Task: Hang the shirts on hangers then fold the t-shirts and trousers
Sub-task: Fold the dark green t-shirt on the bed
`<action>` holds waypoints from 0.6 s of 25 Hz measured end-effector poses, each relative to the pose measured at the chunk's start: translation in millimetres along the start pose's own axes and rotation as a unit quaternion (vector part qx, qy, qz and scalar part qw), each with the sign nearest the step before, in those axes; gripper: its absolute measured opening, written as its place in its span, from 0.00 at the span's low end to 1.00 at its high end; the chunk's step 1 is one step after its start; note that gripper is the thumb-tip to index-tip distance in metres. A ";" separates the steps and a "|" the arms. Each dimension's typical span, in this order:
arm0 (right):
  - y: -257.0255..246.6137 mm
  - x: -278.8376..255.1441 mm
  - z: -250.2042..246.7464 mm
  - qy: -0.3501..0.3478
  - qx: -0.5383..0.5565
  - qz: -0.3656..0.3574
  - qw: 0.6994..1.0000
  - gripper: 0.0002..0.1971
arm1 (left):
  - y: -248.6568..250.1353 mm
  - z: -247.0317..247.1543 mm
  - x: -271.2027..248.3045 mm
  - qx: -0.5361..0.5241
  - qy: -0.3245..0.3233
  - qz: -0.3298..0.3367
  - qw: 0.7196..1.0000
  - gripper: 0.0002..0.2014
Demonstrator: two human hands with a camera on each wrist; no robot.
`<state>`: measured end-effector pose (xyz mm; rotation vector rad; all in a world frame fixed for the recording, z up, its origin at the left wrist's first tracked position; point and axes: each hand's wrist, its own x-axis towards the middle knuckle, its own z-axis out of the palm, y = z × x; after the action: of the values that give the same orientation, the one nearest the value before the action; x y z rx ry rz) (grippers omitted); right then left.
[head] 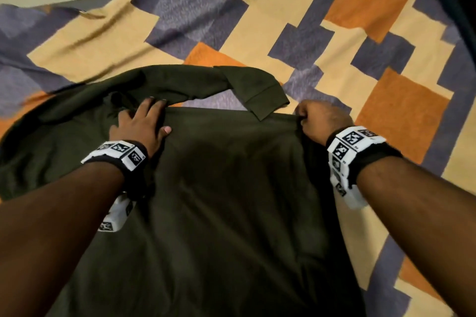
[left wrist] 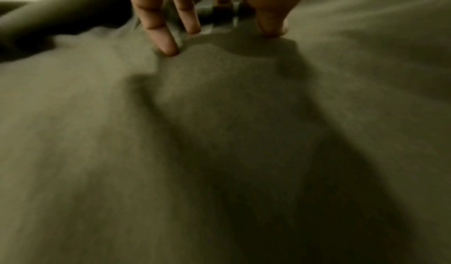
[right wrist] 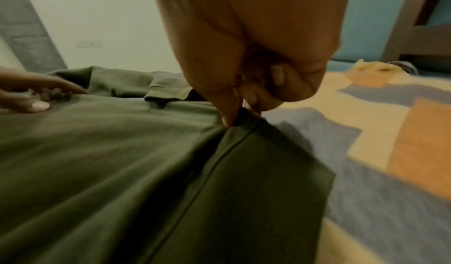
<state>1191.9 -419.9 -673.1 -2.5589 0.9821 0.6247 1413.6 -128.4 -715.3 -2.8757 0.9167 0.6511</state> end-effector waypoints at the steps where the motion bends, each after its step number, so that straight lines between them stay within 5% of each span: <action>1: -0.1 2.8 -7.6 0.015 -0.024 0.004 1.000 0.10 | -3.8 -3.9 4.4 0.011 -0.006 -0.001 1.000 0.31; 7: -32.9 30.5 -26.2 -0.067 -0.128 0.000 0.990 0.15 | -45.6 -23.8 7.1 0.011 0.003 -0.073 0.997 0.42; 12: -96.1 41.7 -47.5 0.035 -0.045 -0.073 0.996 0.23 | -73.1 -21.7 -13.6 -0.010 0.017 0.008 1.000 0.30; 15: -148.8 56.0 -34.8 -0.062 -0.032 -0.106 0.992 0.39 | -95.0 -25.6 -27.5 0.023 0.035 0.035 0.999 0.21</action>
<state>1341.8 -360.6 -650.4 -2.5983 0.6498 0.7532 1456.6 -39.8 -687.9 -2.8544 1.0320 0.5303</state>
